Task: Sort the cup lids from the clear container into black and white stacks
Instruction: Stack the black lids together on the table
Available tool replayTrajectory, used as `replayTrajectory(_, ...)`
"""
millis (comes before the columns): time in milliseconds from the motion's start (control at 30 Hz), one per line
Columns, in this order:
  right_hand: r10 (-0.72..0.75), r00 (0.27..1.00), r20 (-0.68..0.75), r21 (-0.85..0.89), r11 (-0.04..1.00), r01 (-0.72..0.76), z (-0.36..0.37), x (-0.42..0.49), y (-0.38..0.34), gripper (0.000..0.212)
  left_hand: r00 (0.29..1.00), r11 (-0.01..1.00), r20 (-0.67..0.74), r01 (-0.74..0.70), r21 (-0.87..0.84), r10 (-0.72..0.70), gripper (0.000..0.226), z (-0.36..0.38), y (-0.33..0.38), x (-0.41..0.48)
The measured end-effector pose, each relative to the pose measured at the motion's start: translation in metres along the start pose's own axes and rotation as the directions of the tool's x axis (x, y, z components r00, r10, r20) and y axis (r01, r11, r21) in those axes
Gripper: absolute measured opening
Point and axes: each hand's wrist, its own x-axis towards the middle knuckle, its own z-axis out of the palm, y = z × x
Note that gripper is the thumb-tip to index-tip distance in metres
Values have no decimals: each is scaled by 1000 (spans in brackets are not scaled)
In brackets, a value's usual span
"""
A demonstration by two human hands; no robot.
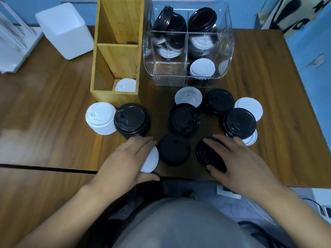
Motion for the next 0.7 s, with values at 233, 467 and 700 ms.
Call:
replayTrajectory(233,38,995,-89,67,997,-32,-9,0,-10,75,998,998,-56,17,-57,-20,95,4,3,-8)
replayTrajectory(467,55,996,-65,113,992,-47,-2,-5,-14,77,998,996,9,-54,-66,55,79,7,29,34)
replayTrajectory(700,122,990,-77,64,991,-117,-4,-22,4,76,1000,999,12,11,33,-12,100,10,54,60)
